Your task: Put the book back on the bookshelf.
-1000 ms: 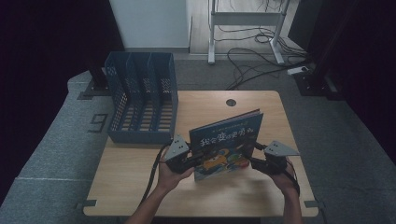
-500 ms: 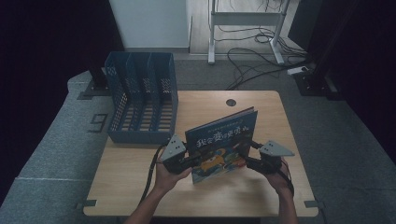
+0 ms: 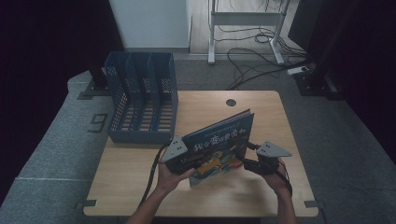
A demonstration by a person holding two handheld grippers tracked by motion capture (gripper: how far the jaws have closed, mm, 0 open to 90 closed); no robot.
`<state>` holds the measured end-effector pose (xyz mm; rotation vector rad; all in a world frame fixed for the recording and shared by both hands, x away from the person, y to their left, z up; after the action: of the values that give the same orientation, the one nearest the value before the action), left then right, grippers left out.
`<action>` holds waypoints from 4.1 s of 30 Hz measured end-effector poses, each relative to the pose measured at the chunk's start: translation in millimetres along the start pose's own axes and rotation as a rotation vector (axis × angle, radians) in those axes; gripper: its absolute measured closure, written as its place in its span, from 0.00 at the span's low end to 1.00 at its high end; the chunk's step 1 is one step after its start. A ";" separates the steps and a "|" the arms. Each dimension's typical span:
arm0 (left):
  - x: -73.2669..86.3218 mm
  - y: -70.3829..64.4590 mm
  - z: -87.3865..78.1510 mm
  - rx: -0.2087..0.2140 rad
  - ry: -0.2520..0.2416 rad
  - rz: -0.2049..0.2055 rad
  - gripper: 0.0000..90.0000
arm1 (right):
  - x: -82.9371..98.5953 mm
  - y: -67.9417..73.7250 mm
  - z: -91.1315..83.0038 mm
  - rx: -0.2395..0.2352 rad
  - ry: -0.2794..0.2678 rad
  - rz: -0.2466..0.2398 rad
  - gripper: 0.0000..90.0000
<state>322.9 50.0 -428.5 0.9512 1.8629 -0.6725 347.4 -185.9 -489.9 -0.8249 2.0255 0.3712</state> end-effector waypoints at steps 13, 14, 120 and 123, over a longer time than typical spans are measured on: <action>-0.5 -2.4 -2.1 0.045 -0.019 -0.011 0.79 | -0.4 1.8 1.2 -0.012 0.001 -0.002 0.46; -0.8 -2.4 -2.0 0.056 -0.022 -0.019 0.78 | -0.4 1.8 1.3 -0.012 0.001 -0.002 0.45; -28.5 16.4 -73.7 -0.020 -0.136 -0.059 0.91 | 9.9 -12.1 1.0 0.067 0.019 0.041 0.36; -30.4 18.8 -78.2 -0.029 -0.142 -0.059 0.91 | 10.2 -12.5 0.8 0.066 0.020 0.043 0.36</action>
<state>310.0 109.8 -368.2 0.8117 1.7754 -0.7277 352.5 -198.9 -498.1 -0.7480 2.0651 0.3193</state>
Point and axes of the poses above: each handheld gripper's, and its own axes: z roughly forward along the jaws, x roughly out of its underside, y roughly to its left, the point moved 5 cm from there along z, roughly forward along the jaws, and after that the axes turned 14 degrees about y, right-handed, at the moved point
